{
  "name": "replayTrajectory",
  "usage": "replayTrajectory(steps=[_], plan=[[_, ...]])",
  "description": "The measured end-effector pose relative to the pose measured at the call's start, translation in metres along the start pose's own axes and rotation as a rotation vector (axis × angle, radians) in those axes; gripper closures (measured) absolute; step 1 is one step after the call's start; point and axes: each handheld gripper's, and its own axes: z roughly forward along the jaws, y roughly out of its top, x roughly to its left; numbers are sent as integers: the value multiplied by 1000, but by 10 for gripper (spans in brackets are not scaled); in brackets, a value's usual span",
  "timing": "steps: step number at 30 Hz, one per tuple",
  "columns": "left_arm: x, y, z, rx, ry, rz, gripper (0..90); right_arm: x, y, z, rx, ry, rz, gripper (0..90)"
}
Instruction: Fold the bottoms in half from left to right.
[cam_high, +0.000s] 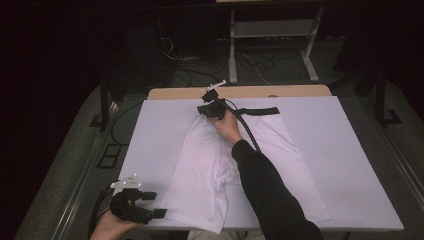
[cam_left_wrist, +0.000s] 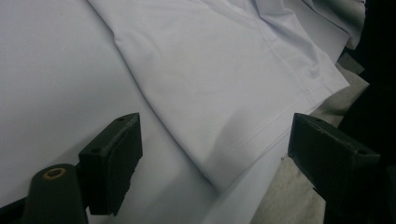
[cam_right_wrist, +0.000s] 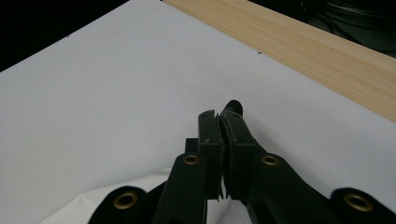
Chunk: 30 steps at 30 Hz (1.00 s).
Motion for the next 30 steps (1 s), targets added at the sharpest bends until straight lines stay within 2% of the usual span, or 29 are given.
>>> replayTrajectory(steps=[2,4,5,6,7,12,13,14,15,19,20,21,30], plan=[[1,-1,0,6,-15,-9,234,0,0,0,0,2,0,856],[1,-2,0,9,-15,-13,291,0,0,0,0,4,1,856],[2,-2,1,15,-18,-19,291,0,0,0,0,4,1,856],[2,-3,2,21,-18,-24,335,0,0,0,1,6,0,856],[3,-3,2,25,-15,-23,335,0,0,0,1,6,0,856],[3,-5,3,25,-21,-22,462,0,0,-1,-8,13,2,856],[3,-5,3,28,-13,-11,540,0,0,-1,-14,16,1,856],[3,-5,3,28,-13,-11,581,-1,0,-2,-14,16,0,856],[3,-5,4,31,-13,-1,581,-1,0,-2,-14,16,0,856],[3,-5,6,41,-7,20,752,-1,0,-3,-16,20,7,856],[3,-4,8,47,-12,32,840,-1,0,-3,-16,20,7,856],[3,-4,8,47,-12,32,870,-1,0,-3,-16,20,7,856],[-3,6,8,59,-33,73,885,-3,0,-6,-24,25,4,857]])
